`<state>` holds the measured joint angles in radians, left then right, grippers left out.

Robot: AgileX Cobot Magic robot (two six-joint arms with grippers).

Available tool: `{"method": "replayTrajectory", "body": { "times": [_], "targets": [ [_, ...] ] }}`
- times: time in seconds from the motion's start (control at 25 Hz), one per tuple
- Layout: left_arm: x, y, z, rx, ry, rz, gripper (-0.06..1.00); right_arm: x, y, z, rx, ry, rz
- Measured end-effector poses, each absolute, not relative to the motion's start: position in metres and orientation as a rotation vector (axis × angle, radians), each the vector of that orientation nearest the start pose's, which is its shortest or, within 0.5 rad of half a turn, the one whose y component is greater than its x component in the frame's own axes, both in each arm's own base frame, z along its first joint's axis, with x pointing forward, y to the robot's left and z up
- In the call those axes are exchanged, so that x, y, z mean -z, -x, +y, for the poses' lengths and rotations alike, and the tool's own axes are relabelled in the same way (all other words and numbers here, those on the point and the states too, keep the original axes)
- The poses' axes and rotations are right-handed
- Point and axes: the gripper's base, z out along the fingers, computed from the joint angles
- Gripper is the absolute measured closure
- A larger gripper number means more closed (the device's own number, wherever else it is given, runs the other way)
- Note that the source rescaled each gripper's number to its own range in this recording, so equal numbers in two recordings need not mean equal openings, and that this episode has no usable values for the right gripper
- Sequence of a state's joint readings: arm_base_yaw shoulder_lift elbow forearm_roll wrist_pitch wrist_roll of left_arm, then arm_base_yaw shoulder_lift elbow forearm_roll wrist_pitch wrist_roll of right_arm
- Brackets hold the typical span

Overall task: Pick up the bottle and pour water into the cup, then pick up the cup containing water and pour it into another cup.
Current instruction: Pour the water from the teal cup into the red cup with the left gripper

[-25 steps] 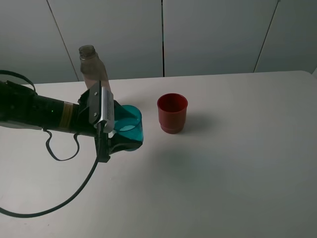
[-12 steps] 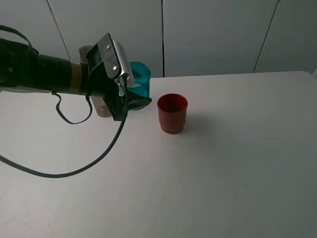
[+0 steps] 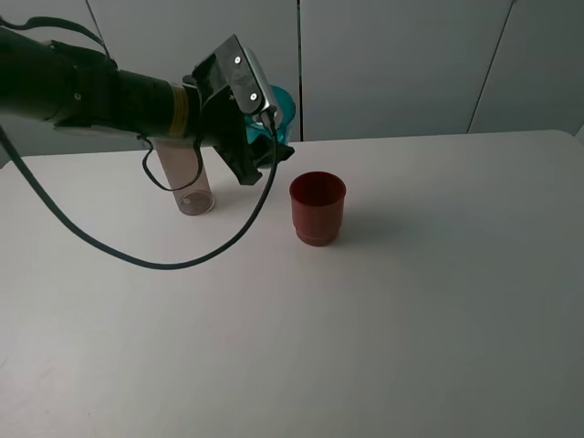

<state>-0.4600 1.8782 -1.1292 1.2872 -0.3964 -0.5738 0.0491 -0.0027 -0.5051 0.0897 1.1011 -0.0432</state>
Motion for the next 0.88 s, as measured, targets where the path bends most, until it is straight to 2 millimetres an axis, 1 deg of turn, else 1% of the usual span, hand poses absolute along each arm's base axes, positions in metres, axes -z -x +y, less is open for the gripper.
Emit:
{"method": "replayTrajectory", "body": {
  "times": [0.12, 0.24, 0.48, 0.72, 0.88],
  "targets": [
    [-0.1977, -0.3527, -0.2138, 0.222, -1.327, 1.625, 0.54, -0.2757, 0.0082, 0.0069, -0.111, 0.103, 2.073],
    [-0.2007, -0.3563, -0.2149, 0.188, -1.341, 1.608, 0.54, -0.2757, 0.0082, 0.0069, -0.111, 0.103, 2.073],
    [-0.1981, -0.3577, -0.2166, 0.109, -1.407, 1.57, 0.54, -0.2757, 0.0082, 0.0069, -0.113, 0.101, 2.073],
    [-0.1963, -0.3593, -0.2138, 0.048, -1.424, 1.585, 0.54, -0.2757, 0.0082, 0.0069, -0.114, 0.098, 2.073],
    [-0.1953, -0.3577, -0.2164, 0.022, -1.434, 1.592, 0.54, -0.2757, 0.0082, 0.0069, -0.115, 0.096, 2.073]
  ]
}}
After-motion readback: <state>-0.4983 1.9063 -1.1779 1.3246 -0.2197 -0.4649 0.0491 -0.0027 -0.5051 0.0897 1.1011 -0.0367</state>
